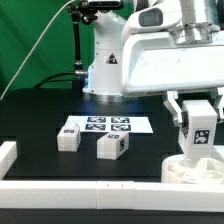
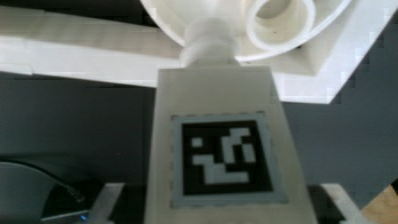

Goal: Assemble stool

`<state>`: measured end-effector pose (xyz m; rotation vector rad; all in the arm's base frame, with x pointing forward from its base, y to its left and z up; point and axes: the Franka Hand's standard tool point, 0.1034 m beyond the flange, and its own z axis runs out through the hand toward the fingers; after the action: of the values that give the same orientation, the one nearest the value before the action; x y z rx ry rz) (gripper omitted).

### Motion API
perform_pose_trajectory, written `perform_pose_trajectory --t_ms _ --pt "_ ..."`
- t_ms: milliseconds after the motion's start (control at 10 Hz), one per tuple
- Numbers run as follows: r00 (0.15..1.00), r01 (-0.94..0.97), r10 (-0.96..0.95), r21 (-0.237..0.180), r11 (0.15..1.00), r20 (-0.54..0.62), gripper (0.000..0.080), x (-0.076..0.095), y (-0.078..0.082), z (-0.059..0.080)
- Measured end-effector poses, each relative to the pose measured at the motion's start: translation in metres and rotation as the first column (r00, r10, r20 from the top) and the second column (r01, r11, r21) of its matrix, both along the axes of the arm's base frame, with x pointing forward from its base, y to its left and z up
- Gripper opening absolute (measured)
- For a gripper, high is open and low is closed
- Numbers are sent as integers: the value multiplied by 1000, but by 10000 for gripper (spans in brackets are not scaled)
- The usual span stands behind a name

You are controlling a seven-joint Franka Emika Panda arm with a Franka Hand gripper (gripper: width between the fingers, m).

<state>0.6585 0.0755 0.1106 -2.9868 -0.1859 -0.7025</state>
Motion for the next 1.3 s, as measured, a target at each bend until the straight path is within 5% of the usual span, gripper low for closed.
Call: perform_pose_trajectory --t_ms 200,500,1300 --pt "995 11 -11 3 1000 102 337 -2 1 1" --pt "995 27 -31 45 999 94 337 -8 26 -4" --pt "996 6 -9 40 999 91 337 -7 36 -14"
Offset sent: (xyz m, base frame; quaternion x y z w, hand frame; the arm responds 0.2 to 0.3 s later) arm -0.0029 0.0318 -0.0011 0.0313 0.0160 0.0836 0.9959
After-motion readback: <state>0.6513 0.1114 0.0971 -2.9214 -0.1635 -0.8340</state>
